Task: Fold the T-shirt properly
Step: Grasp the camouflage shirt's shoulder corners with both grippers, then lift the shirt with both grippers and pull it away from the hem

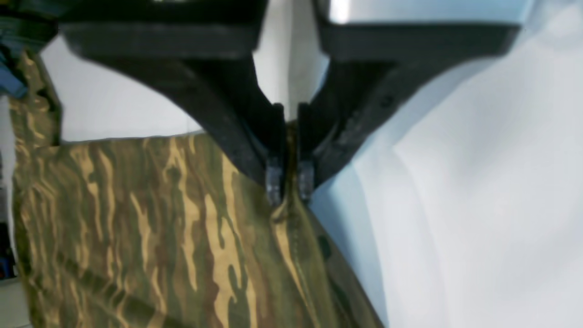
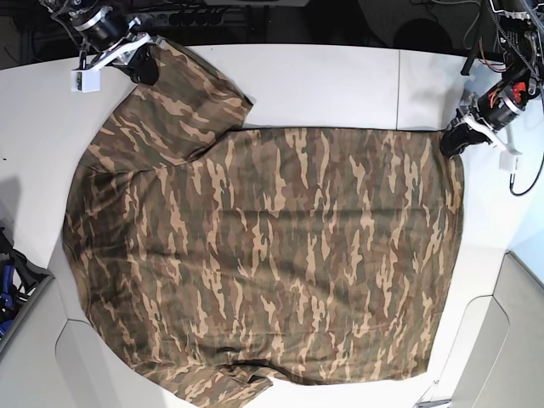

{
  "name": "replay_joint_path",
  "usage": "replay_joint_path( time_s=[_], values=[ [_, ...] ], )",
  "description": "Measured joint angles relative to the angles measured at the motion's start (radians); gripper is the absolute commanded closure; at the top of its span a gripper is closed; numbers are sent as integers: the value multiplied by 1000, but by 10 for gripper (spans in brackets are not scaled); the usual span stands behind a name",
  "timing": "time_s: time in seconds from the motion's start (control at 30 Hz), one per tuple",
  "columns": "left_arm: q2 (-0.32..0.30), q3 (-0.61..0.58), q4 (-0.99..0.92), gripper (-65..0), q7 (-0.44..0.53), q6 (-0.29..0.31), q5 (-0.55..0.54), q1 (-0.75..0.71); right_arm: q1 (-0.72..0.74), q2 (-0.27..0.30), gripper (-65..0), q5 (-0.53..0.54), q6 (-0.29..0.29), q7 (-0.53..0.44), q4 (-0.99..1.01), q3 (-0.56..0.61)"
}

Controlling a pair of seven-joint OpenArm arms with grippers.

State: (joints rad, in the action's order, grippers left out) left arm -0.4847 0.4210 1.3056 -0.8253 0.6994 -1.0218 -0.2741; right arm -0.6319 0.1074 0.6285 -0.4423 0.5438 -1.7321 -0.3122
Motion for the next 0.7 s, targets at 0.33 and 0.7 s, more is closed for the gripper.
replay_joint_path(
  time_s=[0.33, 0.7],
  values=[
    [2, 85, 156, 0, -24, -11, -46, -114, -5, -3, 0, 81, -67, 108, 0, -52],
    [3, 126, 285, 0, -27, -10, -46, -186, -6, -3, 0, 259, -109, 255, -8, -179]
  ],
)
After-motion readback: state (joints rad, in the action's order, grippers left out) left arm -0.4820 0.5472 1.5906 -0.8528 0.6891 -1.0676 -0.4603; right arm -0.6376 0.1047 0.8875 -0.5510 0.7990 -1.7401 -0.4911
